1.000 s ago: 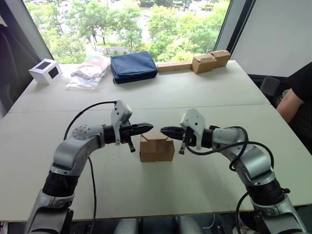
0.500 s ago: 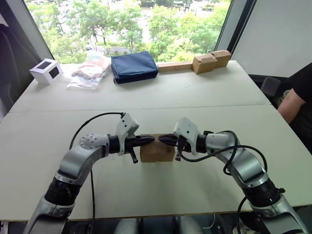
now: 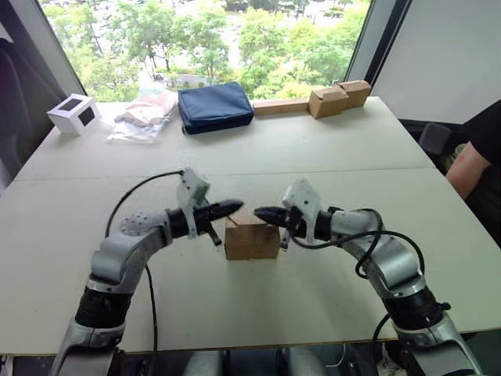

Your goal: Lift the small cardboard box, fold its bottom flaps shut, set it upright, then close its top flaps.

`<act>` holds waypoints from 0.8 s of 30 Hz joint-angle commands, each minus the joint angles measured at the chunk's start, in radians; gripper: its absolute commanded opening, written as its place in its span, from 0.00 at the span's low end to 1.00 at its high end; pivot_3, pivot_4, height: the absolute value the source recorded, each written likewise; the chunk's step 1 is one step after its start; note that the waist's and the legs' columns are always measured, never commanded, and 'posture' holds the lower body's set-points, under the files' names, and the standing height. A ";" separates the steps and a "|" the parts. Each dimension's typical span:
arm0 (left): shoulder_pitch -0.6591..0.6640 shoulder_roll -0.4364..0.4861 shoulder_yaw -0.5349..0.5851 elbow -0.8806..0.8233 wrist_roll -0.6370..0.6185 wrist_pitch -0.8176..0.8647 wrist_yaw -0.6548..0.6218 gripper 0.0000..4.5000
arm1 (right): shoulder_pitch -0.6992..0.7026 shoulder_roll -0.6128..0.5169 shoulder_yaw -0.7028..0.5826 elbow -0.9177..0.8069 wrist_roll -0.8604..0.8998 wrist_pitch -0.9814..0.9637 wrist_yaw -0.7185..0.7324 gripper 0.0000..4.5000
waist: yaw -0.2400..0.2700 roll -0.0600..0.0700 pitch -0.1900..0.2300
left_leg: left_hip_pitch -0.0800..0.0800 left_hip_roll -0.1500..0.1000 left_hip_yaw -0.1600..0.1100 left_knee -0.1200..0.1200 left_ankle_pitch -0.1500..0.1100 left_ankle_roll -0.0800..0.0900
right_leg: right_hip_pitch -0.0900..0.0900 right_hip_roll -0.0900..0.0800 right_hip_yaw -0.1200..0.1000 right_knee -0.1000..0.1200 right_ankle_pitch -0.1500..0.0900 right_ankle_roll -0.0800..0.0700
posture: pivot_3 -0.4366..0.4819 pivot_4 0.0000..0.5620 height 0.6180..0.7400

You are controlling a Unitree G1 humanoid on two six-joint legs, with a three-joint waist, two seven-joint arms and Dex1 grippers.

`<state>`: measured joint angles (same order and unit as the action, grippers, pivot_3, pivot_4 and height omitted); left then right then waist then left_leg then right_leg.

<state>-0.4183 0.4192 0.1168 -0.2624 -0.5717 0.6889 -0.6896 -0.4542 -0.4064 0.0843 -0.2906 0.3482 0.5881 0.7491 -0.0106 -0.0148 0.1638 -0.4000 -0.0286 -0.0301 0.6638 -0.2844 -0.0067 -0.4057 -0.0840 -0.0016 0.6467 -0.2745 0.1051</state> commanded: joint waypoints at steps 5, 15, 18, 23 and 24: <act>0.129 0.151 0.149 -0.120 -0.155 0.230 0.048 0.00 | 0.103 -0.083 -0.279 -0.178 0.326 0.227 -0.014 0.02 | 0.000 0.000 0.000 | 0.000 0.000 0.000 -0.001 0.000 0.000 | 0.001 -0.002 0.001 0.000 0.000 0.000 | 0.48 0.27 0.98; 0.585 0.295 0.217 -0.235 -0.140 0.146 -0.098 0.00 | 0.513 -0.349 -0.315 -0.265 0.307 0.225 0.107 0.02 | 0.004 0.001 0.000 | 0.003 0.001 0.000 -0.003 -0.001 0.001 | 0.004 -0.005 0.001 -0.006 -0.002 -0.004 | 0.48 0.27 0.98; 0.603 0.292 0.232 -0.227 -0.177 0.151 -0.105 0.00 | 0.557 -0.388 -0.312 -0.244 0.304 0.220 0.126 0.02 | 0.010 0.003 -0.001 | 0.006 0.002 0.000 -0.006 -0.001 0.001 | 0.010 -0.005 0.000 -0.013 -0.003 -0.006 | 0.48 0.27 0.98; 0.633 0.301 0.196 -0.234 -0.157 0.124 -0.129 0.00 | 0.530 -0.401 -0.302 -0.202 0.290 0.189 0.129 0.02 | 0.020 0.004 -0.001 | 0.007 0.002 0.001 -0.007 -0.002 0.001 | 0.012 -0.005 0.000 -0.017 -0.003 -0.007 | 0.48 0.27 0.98; 0.635 0.299 0.191 -0.235 -0.155 0.121 -0.128 0.00 | 0.522 -0.402 -0.300 -0.196 0.290 0.188 0.129 0.02 | 0.022 0.004 -0.001 | 0.007 0.002 0.001 -0.007 -0.002 0.002 | 0.011 -0.005 0.000 -0.017 -0.003 -0.007 | 0.48 0.27 0.98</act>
<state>0.2115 0.7083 0.3168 -0.4708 -0.7279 0.8338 -0.8060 0.0837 -0.8011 -0.2049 -0.4809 0.6322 0.7940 0.8714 0.0112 -0.0110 0.1624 -0.3929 -0.0267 -0.0287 0.6563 -0.2859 -0.0052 -0.3944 -0.0894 -0.0013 0.6298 -0.2774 0.0986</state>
